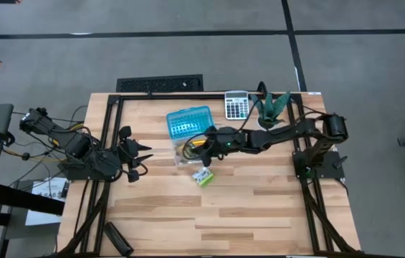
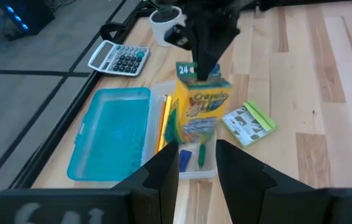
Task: Pack school essentials
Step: Put the yellow crayon box into the supply box, then put the green sticky notes into the supply box
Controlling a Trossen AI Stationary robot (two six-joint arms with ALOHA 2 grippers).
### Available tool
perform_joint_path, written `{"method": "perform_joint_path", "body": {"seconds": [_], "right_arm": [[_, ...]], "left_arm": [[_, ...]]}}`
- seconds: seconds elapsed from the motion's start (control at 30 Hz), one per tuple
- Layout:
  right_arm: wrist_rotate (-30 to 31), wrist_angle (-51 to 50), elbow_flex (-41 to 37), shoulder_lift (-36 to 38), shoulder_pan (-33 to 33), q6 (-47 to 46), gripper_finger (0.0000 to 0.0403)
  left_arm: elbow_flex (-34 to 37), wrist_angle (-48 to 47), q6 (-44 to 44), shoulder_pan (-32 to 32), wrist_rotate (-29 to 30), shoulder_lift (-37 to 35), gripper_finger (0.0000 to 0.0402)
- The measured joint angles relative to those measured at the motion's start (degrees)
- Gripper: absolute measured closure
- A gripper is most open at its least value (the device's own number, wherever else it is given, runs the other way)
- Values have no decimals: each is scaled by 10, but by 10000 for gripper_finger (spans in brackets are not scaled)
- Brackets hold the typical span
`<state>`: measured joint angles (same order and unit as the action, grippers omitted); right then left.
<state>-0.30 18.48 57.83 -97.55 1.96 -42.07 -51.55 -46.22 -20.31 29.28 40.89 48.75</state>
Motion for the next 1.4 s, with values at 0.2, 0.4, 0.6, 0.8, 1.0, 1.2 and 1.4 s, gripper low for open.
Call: {"method": "perform_joint_path", "body": {"seconds": [0.2, 0.4, 0.6, 0.8, 1.0, 1.2, 1.4], "right_arm": [[2, 90, -59, -17, 13, -51, 403], [-11, 109, -60, -39, 16, -63, 403], [-13, 72, -60, -39, 16, -66, 403], [-13, 33, -60, -39, 20, -61, 402], [-12, -54, -61, -40, 19, -43, 375], [-12, -106, -61, -40, 23, -16, 323], [-14, -135, -61, -40, 36, -13, 261]], "left_arm": [[0, 0, -2, 0, 0, 0, 301], [0, 0, -4, 0, 0, 0, 301], [0, -1, -4, 0, 0, 0, 301], [0, -4, -4, 0, 0, 0, 301], [0, -4, -4, 0, 0, 0, 301], [0, -4, -5, 0, 0, 0, 301], [0, -4, -5, 0, 0, 0, 301]]}}
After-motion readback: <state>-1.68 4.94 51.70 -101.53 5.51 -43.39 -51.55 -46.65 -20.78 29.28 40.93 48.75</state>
